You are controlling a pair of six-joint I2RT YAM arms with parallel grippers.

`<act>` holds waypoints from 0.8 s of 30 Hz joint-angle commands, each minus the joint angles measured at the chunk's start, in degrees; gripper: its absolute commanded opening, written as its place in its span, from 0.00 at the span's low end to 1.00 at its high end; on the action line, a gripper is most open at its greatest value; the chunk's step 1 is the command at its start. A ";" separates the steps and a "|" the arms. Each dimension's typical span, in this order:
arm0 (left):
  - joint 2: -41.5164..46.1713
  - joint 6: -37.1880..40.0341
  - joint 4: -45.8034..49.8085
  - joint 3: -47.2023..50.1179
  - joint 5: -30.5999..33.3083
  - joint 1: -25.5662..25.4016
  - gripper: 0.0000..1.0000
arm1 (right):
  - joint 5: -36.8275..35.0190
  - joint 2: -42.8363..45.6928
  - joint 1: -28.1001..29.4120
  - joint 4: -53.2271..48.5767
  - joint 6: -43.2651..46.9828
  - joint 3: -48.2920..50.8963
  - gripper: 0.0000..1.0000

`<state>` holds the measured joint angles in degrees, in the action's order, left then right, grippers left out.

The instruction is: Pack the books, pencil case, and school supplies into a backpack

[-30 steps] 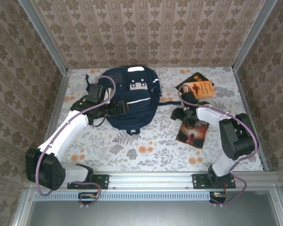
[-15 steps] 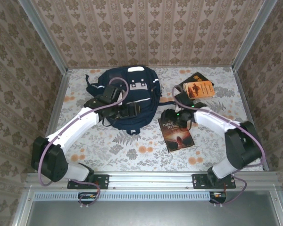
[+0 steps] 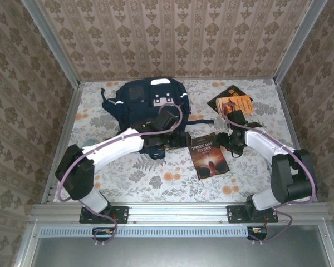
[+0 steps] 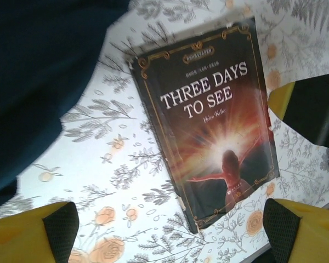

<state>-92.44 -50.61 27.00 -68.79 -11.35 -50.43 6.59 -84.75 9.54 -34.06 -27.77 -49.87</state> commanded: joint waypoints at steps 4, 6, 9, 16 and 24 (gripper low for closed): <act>-6.49 -3.24 -0.72 -4.04 -0.75 -2.94 0.85 | 3.60 0.27 1.44 -0.74 -0.73 4.77 0.71; -7.89 -3.53 -0.92 -4.28 -1.16 -3.24 0.82 | 4.89 0.65 2.56 -0.55 -1.62 5.88 0.68; -9.84 -3.62 -0.99 -4.62 -1.91 -3.42 0.77 | 6.57 2.05 5.21 -0.24 -3.92 7.18 0.62; -13.69 -3.81 2.19 -5.03 -1.06 -3.34 0.69 | 13.40 7.62 8.20 0.95 -7.64 8.02 0.51; -17.87 -2.92 2.35 -6.66 -3.54 -3.36 0.62 | 7.95 3.06 6.14 -0.69 -3.29 5.57 0.43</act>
<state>-109.06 -53.80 27.92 -73.23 -13.37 -53.60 15.42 -79.00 15.94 -33.52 -32.64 -42.81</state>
